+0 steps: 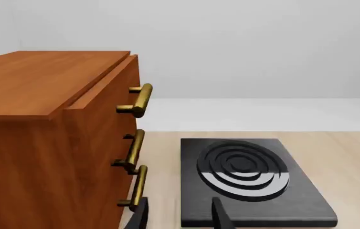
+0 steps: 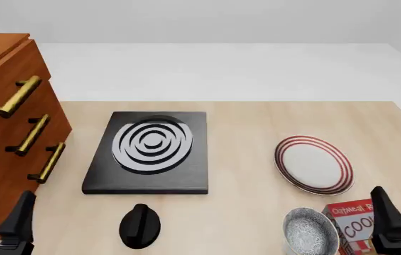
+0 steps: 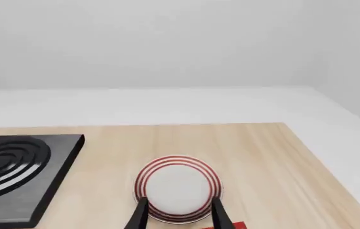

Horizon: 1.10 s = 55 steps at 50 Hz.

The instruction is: Pick the akita bowl on the ramekin and place it on the plate.

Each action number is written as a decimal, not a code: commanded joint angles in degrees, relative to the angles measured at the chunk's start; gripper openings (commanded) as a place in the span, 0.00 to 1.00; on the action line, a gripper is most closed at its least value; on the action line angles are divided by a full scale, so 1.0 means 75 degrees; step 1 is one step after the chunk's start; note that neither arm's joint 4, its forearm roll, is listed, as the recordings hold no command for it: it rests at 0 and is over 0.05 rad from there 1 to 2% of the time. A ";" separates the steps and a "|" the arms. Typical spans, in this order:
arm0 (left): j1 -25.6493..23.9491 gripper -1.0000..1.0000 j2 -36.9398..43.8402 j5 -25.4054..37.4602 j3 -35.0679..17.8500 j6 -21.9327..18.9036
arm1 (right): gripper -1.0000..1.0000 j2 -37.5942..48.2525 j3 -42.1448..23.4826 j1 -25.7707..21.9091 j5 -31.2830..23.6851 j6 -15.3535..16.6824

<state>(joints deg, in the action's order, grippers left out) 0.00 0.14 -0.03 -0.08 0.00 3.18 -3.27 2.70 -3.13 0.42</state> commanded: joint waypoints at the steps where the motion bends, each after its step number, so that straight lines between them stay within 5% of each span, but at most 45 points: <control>1: -0.0001 1.00 0.0039 -0.0010 -0.0022 -0.0001 | 1.00 -0.0373 0.0343 -0.0335 0.0306 -0.0020; 16: 0.0000 1.00 0.0038 -0.0010 -0.0022 0.0000 | 1.00 -0.0371 -0.0170 -0.0523 -0.0348 0.0238; 17: 0.0002 1.00 0.0038 -0.0010 -0.0022 0.0001 | 1.00 -0.0085 -0.0890 -0.0896 -0.1225 0.0598; 22: -0.0001 1.00 0.0041 -0.0010 -0.0022 0.0002 | 1.00 0.0090 -0.1360 -0.1181 -0.1604 0.1279; 32: 0.0001 1.00 0.0039 -0.0010 -0.0022 0.0001 | 1.00 0.0416 -0.2513 -0.1880 -0.2563 0.0775; 33: 0.0000 1.00 0.0039 -0.0010 -0.0022 0.0000 | 1.00 0.0892 -0.2643 -0.2775 -0.2842 0.1861; 34: 0.0000 1.00 0.0039 -0.0010 -0.0022 0.0003 | 1.00 0.1059 -0.2621 -0.3034 -0.2859 0.1973; 39: 0.0001 1.00 0.0039 -0.0010 -0.0022 0.0001 | 1.00 0.1198 -0.2882 -0.3324 -0.3271 0.2059; 43: -0.0001 1.00 0.0039 -0.0010 -0.0022 0.0001 | 1.00 0.1162 -0.3474 -0.3967 -0.3883 0.1439; 47: 0.0001 1.00 0.0038 -0.0010 -0.0022 0.0000 | 1.00 0.0870 -0.4000 -0.3806 -0.4562 0.1769; 52: -0.0001 1.00 0.0040 -0.0010 -0.0022 0.0002 | 1.00 0.1168 -0.3914 -0.4075 -0.4776 0.1682; 53: 0.0000 1.00 0.0038 -0.0010 -0.0022 0.0000 | 1.00 0.1177 -0.3924 -0.4184 -0.4908 0.1962; 55: 0.0001 1.00 0.0039 -0.0010 -0.0022 0.0002 | 1.00 0.1277 -0.4160 -0.4287 -0.5145 0.1661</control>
<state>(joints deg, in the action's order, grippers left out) 0.00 0.43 -0.11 -0.24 0.01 10.54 -29.99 -24.55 -34.32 12.71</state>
